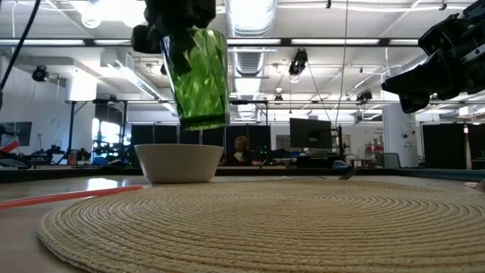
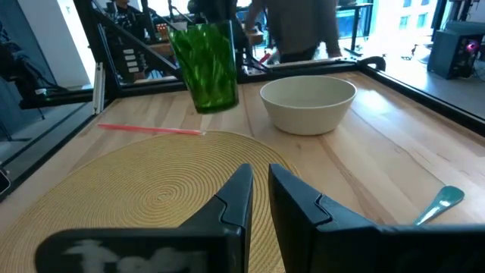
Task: Pick & Place Utensil
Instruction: Put the green cup on the brown mat
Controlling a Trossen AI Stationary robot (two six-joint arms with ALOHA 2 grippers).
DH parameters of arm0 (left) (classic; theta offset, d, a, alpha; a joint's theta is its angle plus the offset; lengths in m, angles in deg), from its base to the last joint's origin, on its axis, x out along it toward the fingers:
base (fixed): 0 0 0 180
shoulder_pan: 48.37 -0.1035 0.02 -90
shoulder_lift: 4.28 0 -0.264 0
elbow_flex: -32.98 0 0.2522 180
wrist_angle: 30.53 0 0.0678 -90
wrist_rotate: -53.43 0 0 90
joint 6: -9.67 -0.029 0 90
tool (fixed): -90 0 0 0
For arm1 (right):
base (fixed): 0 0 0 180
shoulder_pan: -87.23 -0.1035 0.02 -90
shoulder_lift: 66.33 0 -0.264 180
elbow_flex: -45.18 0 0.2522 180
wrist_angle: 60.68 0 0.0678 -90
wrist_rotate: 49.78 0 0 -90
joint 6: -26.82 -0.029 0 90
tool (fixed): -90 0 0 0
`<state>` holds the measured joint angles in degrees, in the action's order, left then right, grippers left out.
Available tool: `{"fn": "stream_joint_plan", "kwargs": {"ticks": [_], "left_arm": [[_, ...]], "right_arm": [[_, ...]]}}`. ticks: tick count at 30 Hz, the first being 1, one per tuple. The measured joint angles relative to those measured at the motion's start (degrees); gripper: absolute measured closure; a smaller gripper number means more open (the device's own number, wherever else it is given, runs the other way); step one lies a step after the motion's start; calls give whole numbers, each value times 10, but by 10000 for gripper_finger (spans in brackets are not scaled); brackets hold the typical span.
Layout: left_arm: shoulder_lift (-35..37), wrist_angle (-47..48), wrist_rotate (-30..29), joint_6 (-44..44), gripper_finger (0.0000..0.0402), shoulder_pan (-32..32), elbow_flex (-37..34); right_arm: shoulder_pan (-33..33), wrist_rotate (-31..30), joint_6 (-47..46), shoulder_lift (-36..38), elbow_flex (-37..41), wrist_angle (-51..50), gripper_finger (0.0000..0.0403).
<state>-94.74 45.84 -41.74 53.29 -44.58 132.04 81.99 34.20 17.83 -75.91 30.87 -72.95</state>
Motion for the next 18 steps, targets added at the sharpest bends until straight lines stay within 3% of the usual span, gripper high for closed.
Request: {"fn": "stream_joint_plan", "kwargs": {"ticks": [18], "left_arm": [[-73, -8, 13, 62, 399, 11, -2]], "right_arm": [[0, 0, 0, 0, 0, 0, 360]]}}
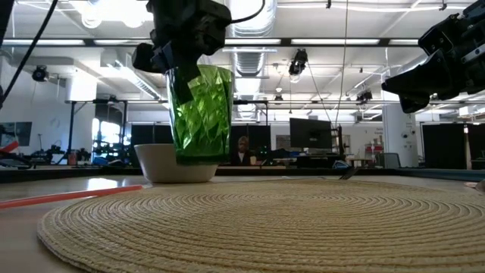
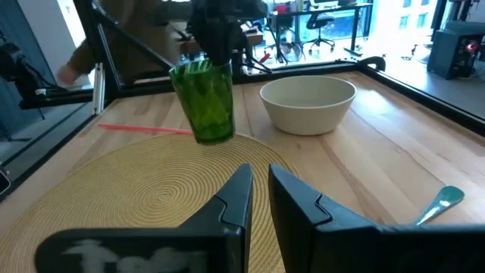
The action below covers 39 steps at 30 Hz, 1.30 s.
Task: Pick & Place Utensil
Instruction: Put the green cup on the brown mat
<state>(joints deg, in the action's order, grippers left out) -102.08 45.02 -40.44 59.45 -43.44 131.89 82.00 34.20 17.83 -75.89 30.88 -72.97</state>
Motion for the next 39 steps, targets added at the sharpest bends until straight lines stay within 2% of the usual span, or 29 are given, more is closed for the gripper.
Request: {"fn": "stream_joint_plan", "kwargs": {"ticks": [9, 32, 39], "left_arm": [[-23, -3, 10, 20, 399, 15, -1], [-25, -15, 18, 28, 396, 17, -30], [-25, -13, 18, 26, 364, 17, -30]], "right_arm": [[0, 0, 0, 0, 0, 0, 360], [0, 0, 0, 0, 0, 0, 360], [0, 0, 0, 0, 0, 0, 360]]}}
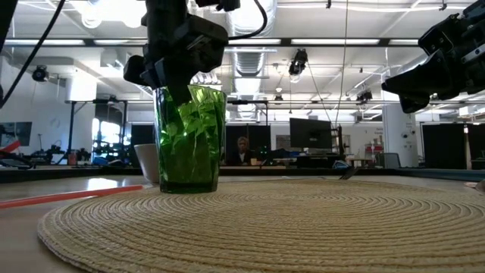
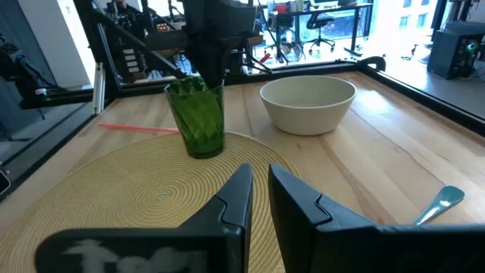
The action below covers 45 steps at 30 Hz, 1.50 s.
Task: Pick & Place Utensil
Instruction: Put the green cup on the brown mat, then put the white bowl on the brown mat to the bottom right of the green cup
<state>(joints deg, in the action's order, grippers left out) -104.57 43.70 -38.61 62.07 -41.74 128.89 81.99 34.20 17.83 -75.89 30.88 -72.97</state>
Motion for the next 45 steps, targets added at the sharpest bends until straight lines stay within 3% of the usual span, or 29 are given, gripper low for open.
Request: {"fn": "stream_joint_plan", "kwargs": {"ticks": [15, 22, 35, 45], "left_arm": [[0, 0, 2, -3, 286, 0, 0], [0, 0, 36, -23, 255, -2, 14], [0, 3, 35, -85, 255, -3, 81], [0, 24, 29, -98, 256, -7, 85]], "right_arm": [[0, 0, 0, 0, 0, 0, 360], [0, 0, 0, 0, 0, 0, 360], [0, 0, 0, 0, 0, 0, 360], [0, 0, 0, 0, 0, 0, 360]]}}
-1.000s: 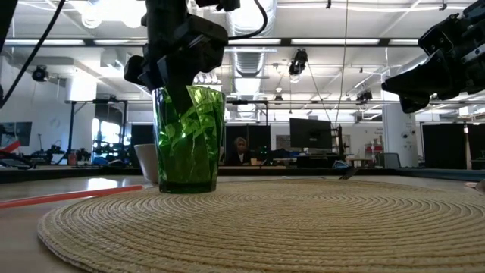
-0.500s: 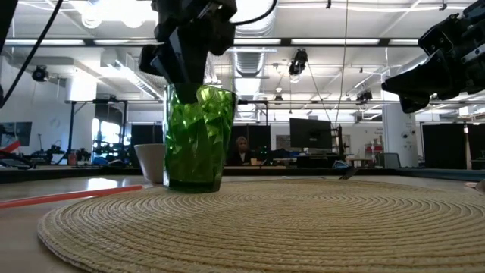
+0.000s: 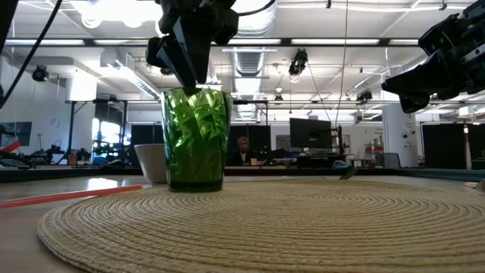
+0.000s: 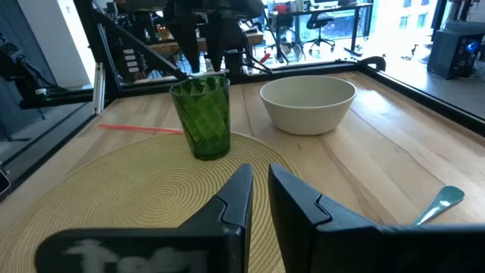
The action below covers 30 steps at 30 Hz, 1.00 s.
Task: Pick & Place Utensil
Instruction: Put the white bowl on the brown mat to the bottom right of the green cup
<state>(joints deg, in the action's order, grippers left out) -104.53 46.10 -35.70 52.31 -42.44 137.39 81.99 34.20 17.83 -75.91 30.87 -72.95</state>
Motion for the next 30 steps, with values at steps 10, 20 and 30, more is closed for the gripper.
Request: {"fn": "stream_joint_plan", "kwargs": {"ticks": [10, 20, 30], "left_arm": [[1, 1, -9, -36, 259, -1, 24], [2, -1, -66, -108, 262, 7, 105], [3, -57, -147, -147, 267, 56, 109]], "right_arm": [[0, 0, 0, 0, 0, 0, 360], [0, 0, 0, 0, 0, 0, 360], [0, 0, 0, 0, 0, 2, 360]]}}
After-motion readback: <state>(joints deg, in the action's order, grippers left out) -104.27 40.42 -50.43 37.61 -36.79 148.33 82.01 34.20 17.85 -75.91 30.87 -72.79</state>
